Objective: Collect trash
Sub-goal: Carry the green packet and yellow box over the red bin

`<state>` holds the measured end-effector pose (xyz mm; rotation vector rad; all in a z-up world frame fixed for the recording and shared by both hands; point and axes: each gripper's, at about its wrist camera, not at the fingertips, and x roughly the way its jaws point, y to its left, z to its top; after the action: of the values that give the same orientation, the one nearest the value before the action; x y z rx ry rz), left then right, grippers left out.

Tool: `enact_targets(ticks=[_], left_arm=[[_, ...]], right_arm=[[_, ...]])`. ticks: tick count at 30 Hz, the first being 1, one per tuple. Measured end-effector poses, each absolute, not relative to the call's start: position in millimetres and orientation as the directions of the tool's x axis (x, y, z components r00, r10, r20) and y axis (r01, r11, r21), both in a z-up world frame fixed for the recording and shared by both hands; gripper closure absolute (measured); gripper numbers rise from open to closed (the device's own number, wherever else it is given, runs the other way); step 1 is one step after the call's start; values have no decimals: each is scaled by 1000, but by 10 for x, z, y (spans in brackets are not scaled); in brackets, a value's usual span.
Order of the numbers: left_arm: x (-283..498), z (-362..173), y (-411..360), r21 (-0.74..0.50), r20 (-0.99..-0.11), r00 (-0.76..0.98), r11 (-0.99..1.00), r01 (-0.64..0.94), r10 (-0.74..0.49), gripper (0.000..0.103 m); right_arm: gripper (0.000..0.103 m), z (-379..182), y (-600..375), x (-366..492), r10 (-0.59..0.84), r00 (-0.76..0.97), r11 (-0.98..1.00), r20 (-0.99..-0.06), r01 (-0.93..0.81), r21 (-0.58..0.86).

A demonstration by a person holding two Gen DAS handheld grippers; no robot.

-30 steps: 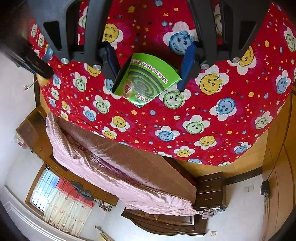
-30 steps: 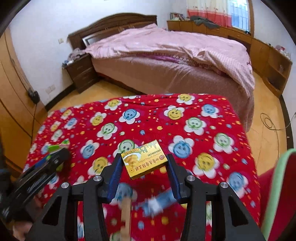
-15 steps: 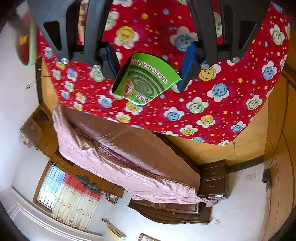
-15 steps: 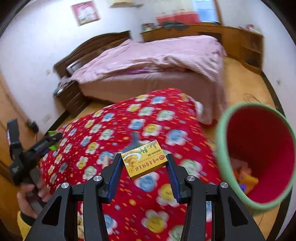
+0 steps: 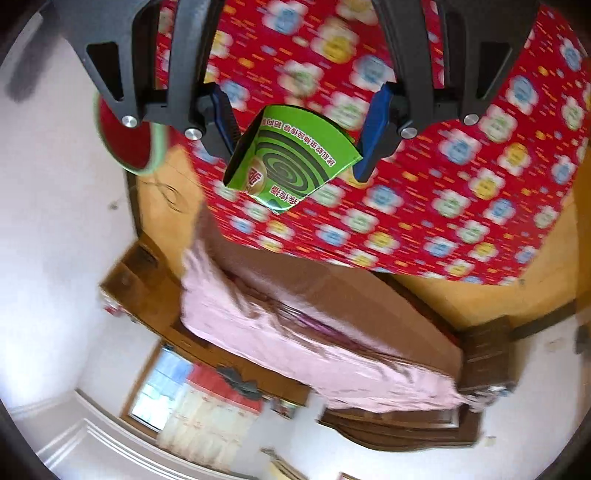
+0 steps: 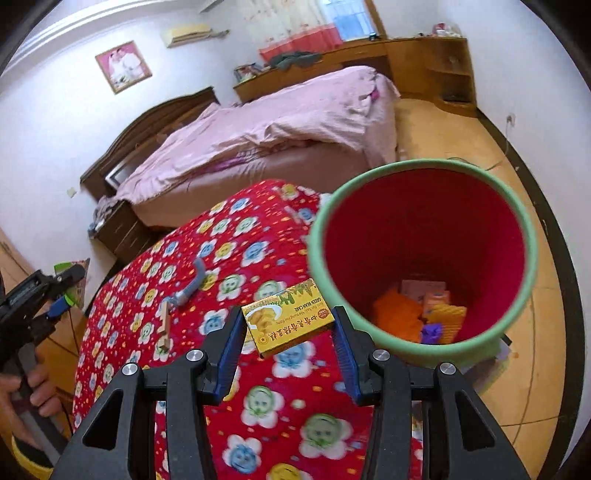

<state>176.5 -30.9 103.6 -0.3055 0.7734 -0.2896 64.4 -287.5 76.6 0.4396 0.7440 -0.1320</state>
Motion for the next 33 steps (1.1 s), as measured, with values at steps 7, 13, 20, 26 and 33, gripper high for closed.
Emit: enact_targets(ticks=[7,13,20,26,33], left_arm=[[1468,1113,-877,-389,-634,621,885,258,-460,44],[1296,1091,-1346,-392,-648,558,855,339,-519,44],[1257,983,-1828,-392,-662,494,822,413,-563,44],[1277,798,-2266,-351,-697,444,807,475,-563,44],[1382,592,-2674,-304,-735,398,791,532,-550,44]], right_arm=[[55,791,-3225,363,22,749,878,-662,302,372],[55,817,-3439,211,4,759,870,-651,318,376],[55,845,-3682,163,-12,752,864,-659,340,372],[55,837,-3837,161,-28,756,859,-653,352,371],[55,743,-4024,226,-41,749,843,-661,381,379]])
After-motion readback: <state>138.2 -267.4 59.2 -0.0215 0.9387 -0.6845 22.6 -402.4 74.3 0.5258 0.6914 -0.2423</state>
